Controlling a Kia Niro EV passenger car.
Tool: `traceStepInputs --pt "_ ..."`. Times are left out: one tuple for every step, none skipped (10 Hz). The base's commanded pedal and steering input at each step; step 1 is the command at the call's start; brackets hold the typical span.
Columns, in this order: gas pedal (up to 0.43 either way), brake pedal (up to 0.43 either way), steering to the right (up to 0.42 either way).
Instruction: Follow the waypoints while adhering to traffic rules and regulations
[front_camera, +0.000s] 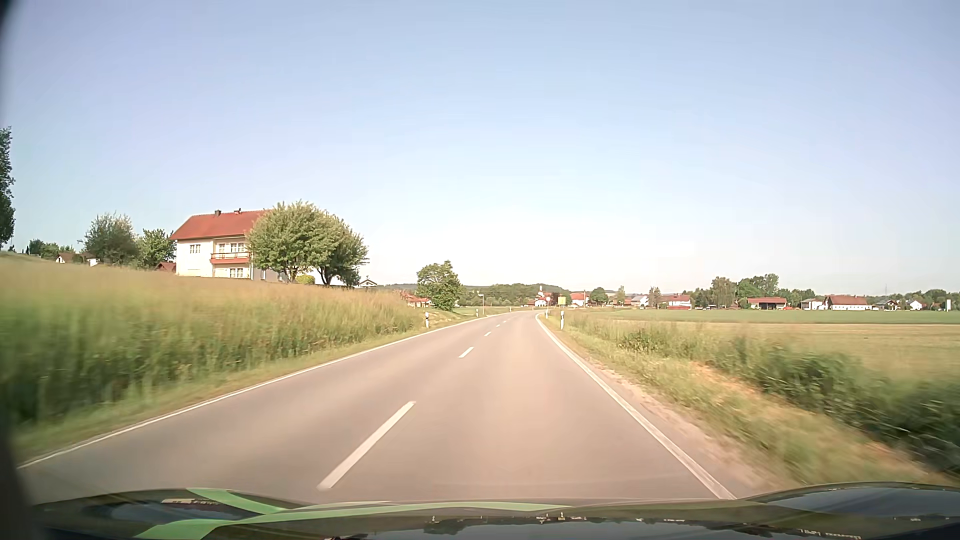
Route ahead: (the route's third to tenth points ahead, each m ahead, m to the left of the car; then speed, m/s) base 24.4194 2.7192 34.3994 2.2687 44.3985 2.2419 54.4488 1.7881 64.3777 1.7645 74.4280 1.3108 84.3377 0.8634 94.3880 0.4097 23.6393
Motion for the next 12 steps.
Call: traceStepInputs --pt "0.000 0.000 -0.002" --pt "0.000 0.000 -0.002" --pt "0.000 0.000 -0.001" --pt "0.000 0.000 0.000" --pt "0.000 0.000 0.001" --pt "0.008 0.000 0.002" --pt "0.028 0.000 0.002" --pt "0.059 0.000 0.003" --pt "0.079 0.000 0.002" --pt "0.087 0.000 0.002" --pt "0.087 0.000 0.002" --pt "0.087 0.000 0.002"
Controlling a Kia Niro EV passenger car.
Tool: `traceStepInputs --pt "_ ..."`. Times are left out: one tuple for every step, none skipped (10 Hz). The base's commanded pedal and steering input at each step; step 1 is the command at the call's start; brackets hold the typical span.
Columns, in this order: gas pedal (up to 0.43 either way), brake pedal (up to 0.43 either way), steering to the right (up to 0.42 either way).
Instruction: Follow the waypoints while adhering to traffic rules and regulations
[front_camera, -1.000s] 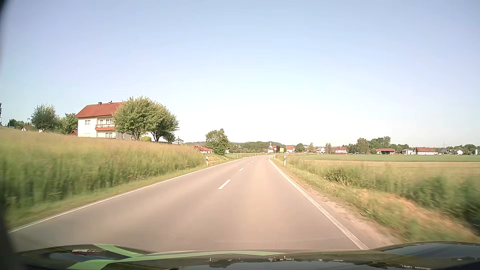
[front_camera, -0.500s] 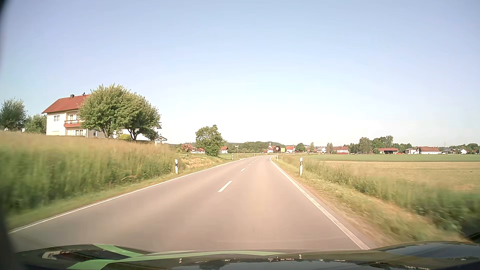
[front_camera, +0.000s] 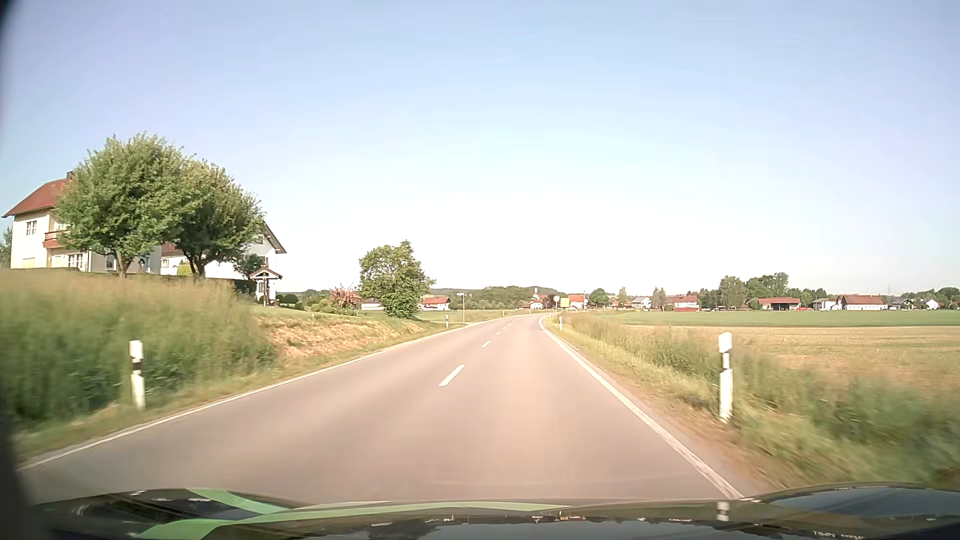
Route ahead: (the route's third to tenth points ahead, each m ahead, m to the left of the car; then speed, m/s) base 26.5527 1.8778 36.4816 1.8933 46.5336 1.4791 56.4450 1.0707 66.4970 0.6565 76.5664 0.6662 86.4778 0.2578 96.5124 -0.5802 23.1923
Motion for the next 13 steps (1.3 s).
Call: traceStepInputs --pt "0.087 0.000 0.002" --pt "0.079 0.000 0.002" --pt "0.067 0.000 0.002" --pt "0.059 0.000 0.002" --pt "0.039 0.000 0.002" --pt "0.028 0.000 0.002" --pt "0.028 0.000 0.002" --pt "0.020 0.000 0.001" --pt "0.008 0.000 0.001" --pt "0.008 0.000 0.001" --pt "0.008 0.000 0.002" --pt "0.000 0.000 0.001" --pt "0.000 0.000 0.001"
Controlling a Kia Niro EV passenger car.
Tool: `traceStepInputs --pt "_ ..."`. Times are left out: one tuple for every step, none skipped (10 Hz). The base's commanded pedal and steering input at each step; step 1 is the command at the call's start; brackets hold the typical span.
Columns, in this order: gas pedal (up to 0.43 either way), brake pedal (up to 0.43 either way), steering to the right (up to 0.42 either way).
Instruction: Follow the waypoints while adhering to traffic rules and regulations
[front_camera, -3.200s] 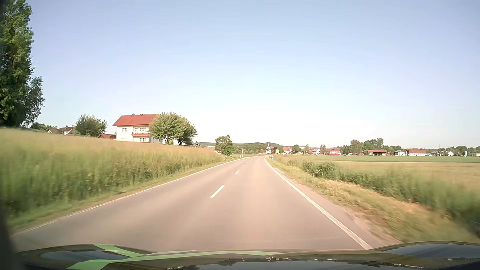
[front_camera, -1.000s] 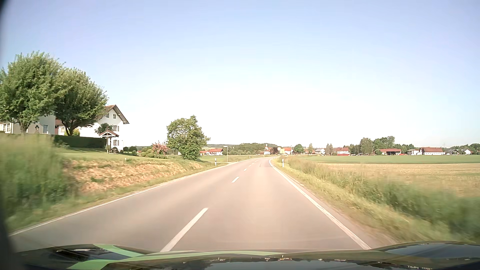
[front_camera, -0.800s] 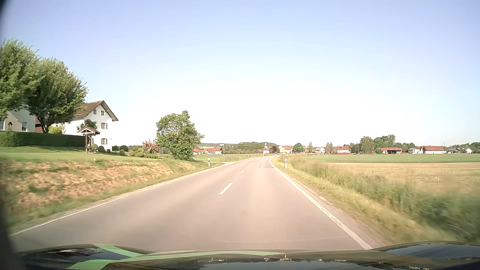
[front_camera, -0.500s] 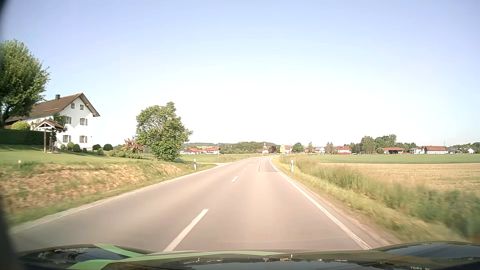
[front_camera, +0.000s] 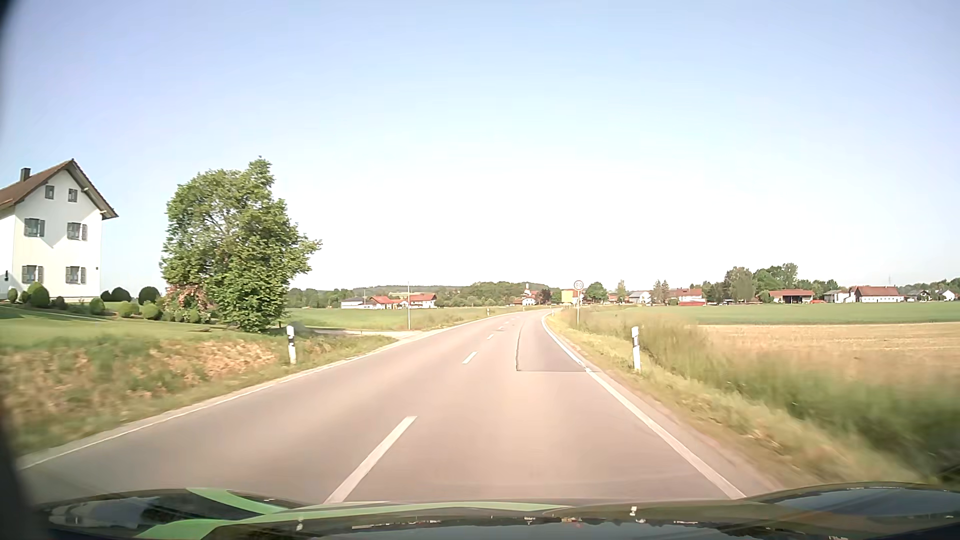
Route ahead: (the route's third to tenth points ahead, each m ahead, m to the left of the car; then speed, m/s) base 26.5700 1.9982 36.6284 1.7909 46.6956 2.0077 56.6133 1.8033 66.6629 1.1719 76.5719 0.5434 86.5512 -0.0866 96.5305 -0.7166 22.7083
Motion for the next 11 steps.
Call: traceStepInputs --pt "0.000 0.000 0.001" --pt "0.000 0.000 0.001" --pt "0.000 0.000 0.000" --pt "0.000 0.000 0.000" --pt "0.000 0.000 0.000" --pt "0.008 0.000 0.000" --pt "0.039 0.000 0.000" --pt "0.047 0.000 0.000" --pt "0.047 0.000 0.000" --pt "0.047 0.000 0.000" --pt "0.047 0.000 0.000"
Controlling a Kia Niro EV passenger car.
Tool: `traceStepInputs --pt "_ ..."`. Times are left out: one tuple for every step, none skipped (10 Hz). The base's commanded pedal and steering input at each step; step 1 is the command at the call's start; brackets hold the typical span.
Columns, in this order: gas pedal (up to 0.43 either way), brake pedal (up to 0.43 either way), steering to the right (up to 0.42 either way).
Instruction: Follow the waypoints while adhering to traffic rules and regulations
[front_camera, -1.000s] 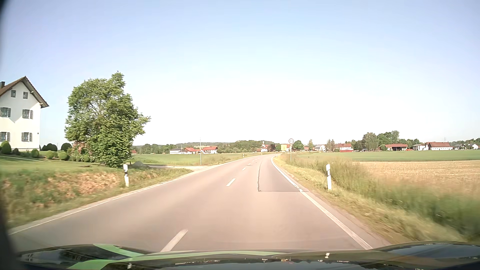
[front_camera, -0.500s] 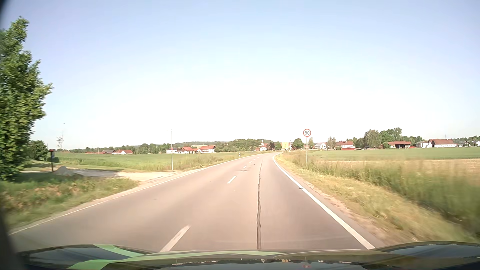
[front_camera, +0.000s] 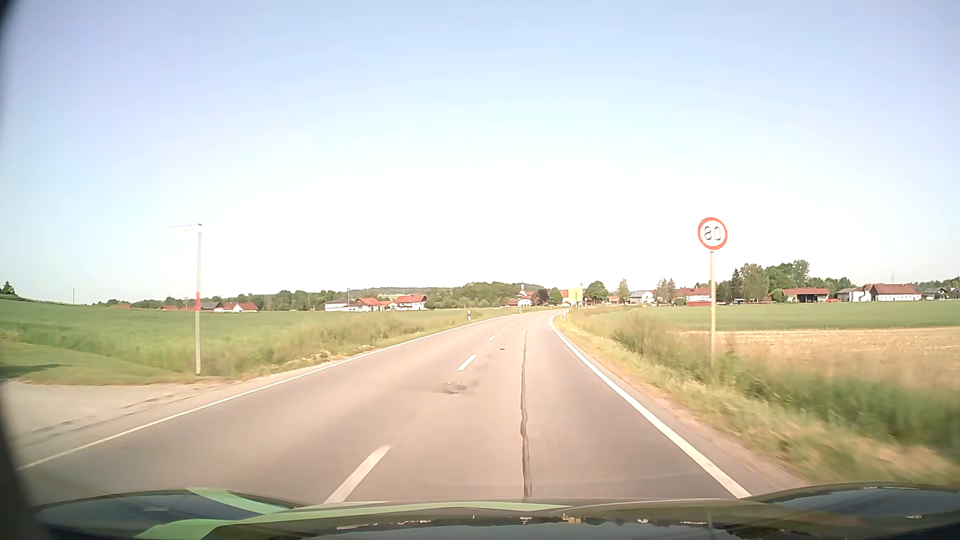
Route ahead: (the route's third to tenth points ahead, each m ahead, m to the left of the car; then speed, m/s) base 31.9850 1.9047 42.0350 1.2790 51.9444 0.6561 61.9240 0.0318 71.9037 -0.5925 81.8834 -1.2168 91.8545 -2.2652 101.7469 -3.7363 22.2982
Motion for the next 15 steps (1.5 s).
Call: traceStepInputs --pt "0.047 0.000 0.000" --pt "0.047 0.000 0.000" --pt "0.059 0.000 0.000" --pt "0.059 0.000 0.000" --pt "0.059 0.000 0.001" --pt "0.059 0.000 0.002" --pt "0.059 0.000 0.003" --pt "0.059 0.000 0.002" --pt "0.059 0.000 0.003" --pt "0.059 0.000 0.006" --pt "0.059 0.000 0.009" --pt "0.059 0.000 0.008" --pt "0.059 0.000 0.008" --pt "0.059 0.000 0.008" --pt "0.059 0.000 0.008"
